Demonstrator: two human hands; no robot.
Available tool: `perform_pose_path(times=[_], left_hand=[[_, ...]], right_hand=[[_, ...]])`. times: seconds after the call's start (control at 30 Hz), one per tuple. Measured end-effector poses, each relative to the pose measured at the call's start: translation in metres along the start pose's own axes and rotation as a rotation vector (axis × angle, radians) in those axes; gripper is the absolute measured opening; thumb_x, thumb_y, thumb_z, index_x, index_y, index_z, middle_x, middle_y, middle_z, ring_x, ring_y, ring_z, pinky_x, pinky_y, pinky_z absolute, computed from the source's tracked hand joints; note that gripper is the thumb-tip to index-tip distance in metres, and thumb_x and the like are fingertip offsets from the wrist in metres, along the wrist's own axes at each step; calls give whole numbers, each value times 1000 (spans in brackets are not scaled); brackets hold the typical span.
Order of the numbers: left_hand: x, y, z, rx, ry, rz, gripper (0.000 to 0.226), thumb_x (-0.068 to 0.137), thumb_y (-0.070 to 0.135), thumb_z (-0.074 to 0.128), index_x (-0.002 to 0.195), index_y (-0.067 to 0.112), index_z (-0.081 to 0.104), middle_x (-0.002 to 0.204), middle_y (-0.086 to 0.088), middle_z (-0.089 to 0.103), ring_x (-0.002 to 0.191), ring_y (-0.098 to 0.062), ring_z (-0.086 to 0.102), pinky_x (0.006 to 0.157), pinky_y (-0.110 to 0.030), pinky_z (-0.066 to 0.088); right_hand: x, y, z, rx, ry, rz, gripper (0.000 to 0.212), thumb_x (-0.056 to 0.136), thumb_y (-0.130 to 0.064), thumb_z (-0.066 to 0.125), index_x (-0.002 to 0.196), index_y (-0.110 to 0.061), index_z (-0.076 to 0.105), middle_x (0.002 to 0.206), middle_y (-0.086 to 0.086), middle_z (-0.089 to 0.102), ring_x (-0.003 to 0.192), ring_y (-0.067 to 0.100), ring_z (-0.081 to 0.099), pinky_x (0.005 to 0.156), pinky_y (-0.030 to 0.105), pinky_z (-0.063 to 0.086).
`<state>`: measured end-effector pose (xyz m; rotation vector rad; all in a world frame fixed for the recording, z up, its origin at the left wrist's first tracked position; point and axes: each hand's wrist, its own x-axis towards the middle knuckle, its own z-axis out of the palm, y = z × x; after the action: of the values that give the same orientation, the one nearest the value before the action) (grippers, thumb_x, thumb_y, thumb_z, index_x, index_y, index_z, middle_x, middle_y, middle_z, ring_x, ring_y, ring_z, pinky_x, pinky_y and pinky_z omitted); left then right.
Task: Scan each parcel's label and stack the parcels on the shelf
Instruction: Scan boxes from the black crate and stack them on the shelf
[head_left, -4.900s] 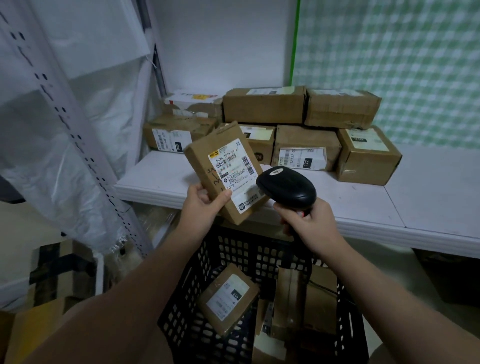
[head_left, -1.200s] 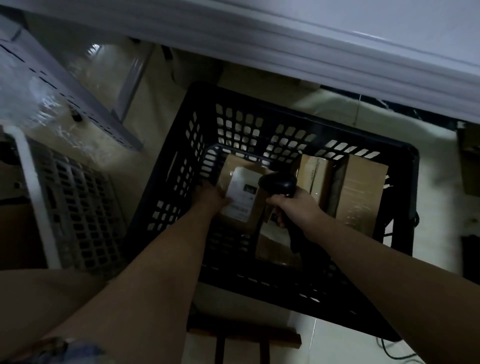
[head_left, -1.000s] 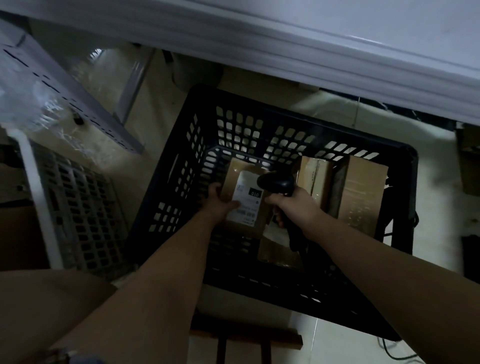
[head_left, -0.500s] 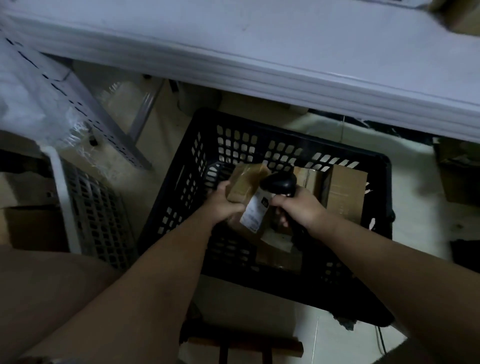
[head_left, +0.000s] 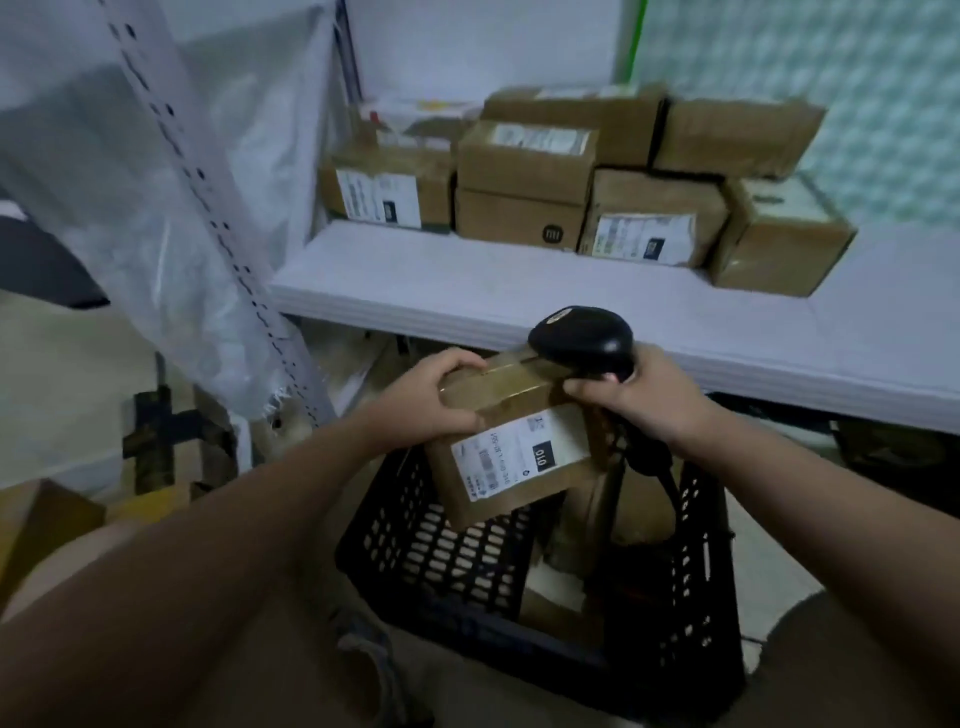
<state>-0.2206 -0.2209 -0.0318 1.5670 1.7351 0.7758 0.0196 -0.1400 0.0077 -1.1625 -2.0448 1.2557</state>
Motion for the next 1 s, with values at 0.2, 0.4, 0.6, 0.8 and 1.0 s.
perform_pose_path(times=[0.2,0.4,0.6,0.8,1.0], left_hand=[[20,92,-35,114,112,212,58,59,36,71,114,38,52,116,8,52,99,0,51,77,-11,40],[47,141,-47,114,155,338,51,63,31,73,109,40,54,109,17,52,94,3,53,68,-6,41],[79,131,-35,237,117,335,54,67,38,78,113,49,53,128,8,39,126,-10,37,107,-30,33],[75,92,3,-356,371,90,101,75,33,79,150,34,12,146,3,37,129,-12,42,104,-28,37],[67,61,24,-254,268,-20,90,70,29,84,143,26,31,129,10,55,115,-7,55,107,-42,42]], right_hand=[[-11,-7,-51,122,298,-207,41,76,-1,78,114,-7,63,96,-4,68,91,5,64,73,10,49],[-7,-9,-73,422,483,-283,45,69,-10,83,110,-20,66,102,-6,70,97,5,66,83,21,53],[14,1,-69,426,416,-184,33,77,-4,77,102,-23,66,97,-4,70,98,12,66,93,39,53],[18,4,-60,459,446,-192,40,77,-4,77,102,-30,60,96,-13,66,85,-10,63,76,13,51],[18,7,-61,479,473,-155,32,80,-9,76,93,-34,61,92,-13,66,88,-3,61,79,21,50]])
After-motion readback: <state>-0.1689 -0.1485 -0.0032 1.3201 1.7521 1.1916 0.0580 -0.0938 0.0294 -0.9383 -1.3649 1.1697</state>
